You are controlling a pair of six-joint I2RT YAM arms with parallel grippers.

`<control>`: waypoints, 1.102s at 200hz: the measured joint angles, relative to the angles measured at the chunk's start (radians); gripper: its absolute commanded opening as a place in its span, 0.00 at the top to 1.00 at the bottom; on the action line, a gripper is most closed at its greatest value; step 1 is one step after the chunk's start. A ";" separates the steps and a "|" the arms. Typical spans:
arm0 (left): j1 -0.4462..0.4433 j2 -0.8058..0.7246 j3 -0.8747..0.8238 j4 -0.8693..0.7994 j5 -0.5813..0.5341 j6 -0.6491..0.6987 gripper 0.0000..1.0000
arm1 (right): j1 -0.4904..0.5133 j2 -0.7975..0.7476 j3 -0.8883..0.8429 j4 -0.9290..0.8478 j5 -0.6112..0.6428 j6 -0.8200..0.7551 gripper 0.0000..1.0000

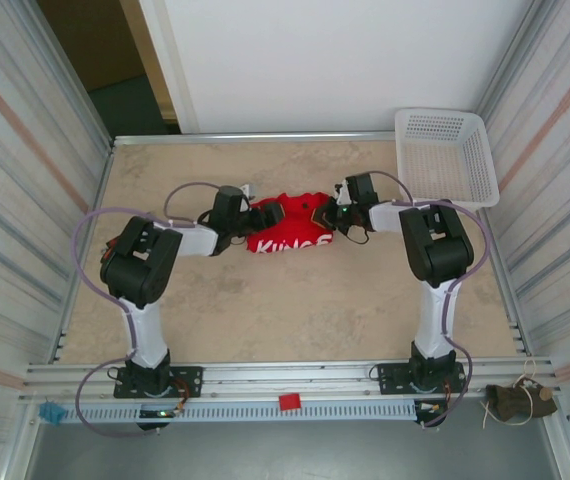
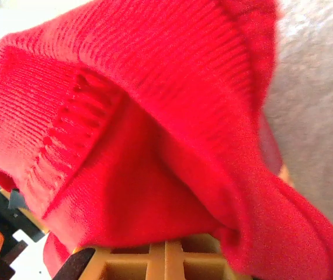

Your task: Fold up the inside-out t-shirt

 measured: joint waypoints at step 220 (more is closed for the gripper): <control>0.105 0.154 0.390 -0.179 0.076 0.051 0.22 | -0.018 0.169 0.306 0.001 -0.029 0.080 0.68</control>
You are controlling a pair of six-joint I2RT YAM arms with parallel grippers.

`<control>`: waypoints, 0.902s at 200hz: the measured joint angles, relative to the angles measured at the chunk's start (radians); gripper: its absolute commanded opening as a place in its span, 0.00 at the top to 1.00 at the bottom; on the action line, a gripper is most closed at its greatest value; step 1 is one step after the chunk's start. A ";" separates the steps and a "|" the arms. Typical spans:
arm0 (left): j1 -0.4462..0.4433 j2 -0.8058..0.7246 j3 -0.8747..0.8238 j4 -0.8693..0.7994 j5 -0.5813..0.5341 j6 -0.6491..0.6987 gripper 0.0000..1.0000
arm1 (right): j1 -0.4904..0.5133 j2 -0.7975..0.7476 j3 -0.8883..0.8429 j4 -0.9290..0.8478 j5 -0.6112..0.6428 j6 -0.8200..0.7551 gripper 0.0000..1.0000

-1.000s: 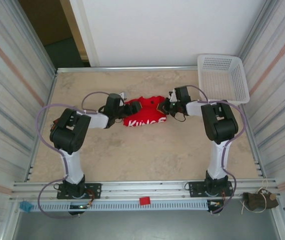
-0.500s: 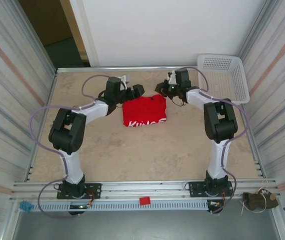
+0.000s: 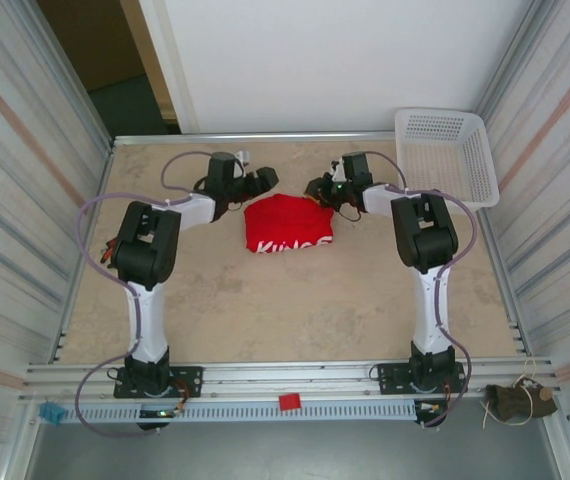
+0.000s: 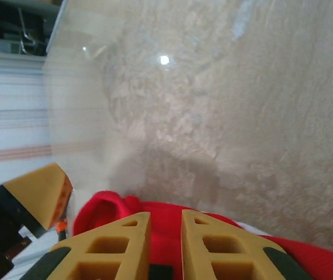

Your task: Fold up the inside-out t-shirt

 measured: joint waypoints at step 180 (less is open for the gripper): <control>-0.145 -0.065 -0.142 -0.092 -0.073 -0.082 0.21 | -0.186 -1.157 -0.393 -0.565 0.407 -0.290 0.05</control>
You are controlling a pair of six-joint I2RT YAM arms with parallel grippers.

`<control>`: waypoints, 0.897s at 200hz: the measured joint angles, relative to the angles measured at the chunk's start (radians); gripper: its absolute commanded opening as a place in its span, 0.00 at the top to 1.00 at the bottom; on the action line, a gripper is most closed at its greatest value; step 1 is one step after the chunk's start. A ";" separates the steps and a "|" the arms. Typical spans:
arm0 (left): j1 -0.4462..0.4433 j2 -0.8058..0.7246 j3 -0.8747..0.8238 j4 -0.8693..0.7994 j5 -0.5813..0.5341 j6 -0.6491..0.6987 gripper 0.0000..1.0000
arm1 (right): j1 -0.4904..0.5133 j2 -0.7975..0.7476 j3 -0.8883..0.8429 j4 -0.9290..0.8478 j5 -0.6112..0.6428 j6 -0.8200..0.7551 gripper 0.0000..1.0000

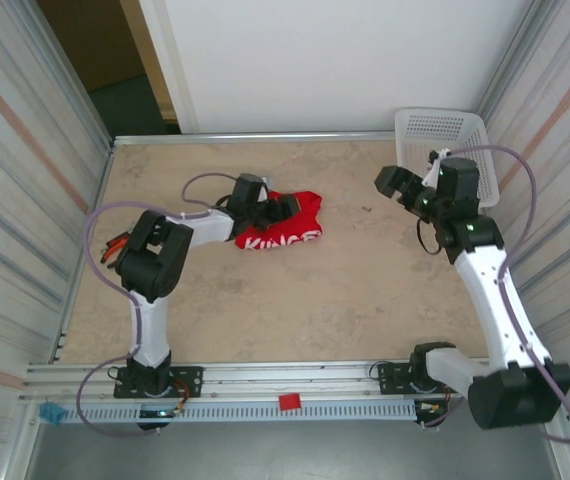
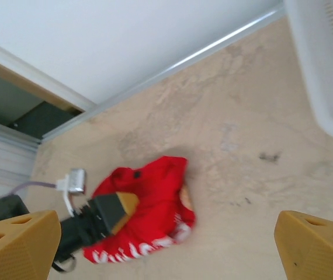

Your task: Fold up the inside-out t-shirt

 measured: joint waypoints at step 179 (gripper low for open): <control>0.359 -0.584 0.042 -0.363 0.014 0.515 0.01 | -0.021 -0.120 -0.331 0.110 0.468 -0.133 0.01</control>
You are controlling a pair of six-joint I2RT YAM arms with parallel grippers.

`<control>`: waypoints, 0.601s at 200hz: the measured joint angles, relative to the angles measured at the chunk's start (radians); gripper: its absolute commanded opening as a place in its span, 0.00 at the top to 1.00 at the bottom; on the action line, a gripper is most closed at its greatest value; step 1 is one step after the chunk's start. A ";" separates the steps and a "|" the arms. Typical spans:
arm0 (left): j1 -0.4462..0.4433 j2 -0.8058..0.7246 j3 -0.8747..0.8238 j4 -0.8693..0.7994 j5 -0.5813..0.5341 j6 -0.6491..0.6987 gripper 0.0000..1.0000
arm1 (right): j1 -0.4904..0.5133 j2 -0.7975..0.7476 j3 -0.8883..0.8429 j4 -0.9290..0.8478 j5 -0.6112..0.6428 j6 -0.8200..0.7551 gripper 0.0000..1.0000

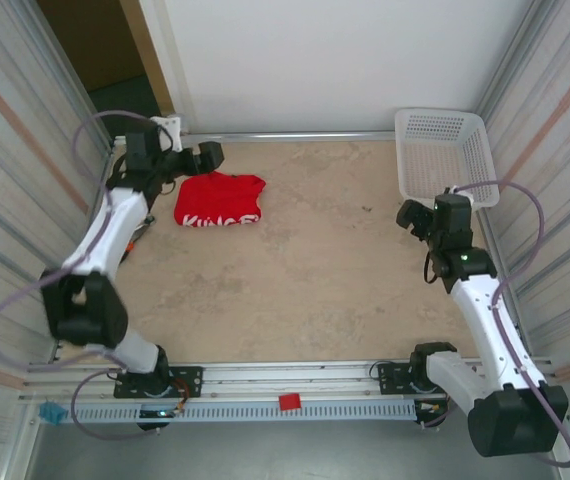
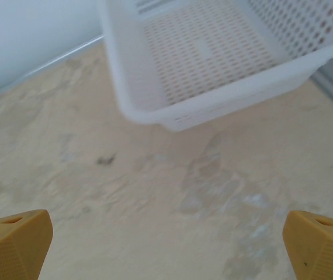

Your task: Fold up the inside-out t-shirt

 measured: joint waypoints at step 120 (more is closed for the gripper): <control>-0.021 -0.089 -0.929 0.703 -0.564 0.245 0.01 | -0.011 0.446 -0.357 0.838 0.081 -0.325 0.01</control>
